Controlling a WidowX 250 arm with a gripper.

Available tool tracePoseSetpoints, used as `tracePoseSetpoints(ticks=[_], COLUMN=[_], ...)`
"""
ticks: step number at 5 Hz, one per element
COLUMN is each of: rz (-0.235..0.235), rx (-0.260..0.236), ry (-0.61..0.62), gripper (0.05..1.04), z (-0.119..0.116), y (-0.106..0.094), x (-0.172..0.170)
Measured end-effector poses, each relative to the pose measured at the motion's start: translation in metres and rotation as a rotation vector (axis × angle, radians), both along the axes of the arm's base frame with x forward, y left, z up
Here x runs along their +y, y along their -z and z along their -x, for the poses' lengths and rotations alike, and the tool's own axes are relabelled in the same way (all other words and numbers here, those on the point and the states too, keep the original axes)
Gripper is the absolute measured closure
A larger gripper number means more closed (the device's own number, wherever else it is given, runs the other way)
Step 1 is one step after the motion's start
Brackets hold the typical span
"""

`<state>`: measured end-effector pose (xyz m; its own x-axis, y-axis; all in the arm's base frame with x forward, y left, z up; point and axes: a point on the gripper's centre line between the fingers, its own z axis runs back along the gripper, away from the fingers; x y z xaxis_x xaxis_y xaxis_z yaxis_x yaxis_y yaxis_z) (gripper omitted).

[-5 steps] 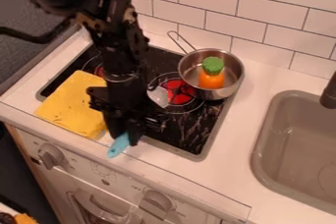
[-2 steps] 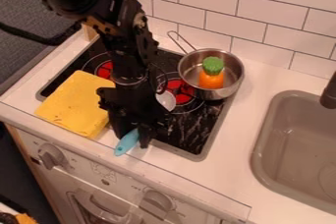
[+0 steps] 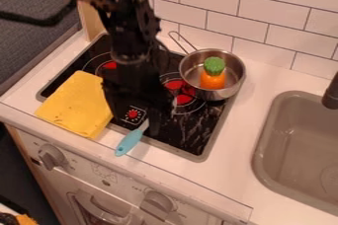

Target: Moved the ladle spoon beside the yellow cloth

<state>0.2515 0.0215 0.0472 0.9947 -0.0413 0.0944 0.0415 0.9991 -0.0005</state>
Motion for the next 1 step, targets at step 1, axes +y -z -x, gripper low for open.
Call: tracePoseSetpoints(ticks=[1], rz=[-0.004], rx=[0.005], ry=[0.015], gripper=[0.083], z=[-0.0011], y=[-0.0064], x=[0.0018])
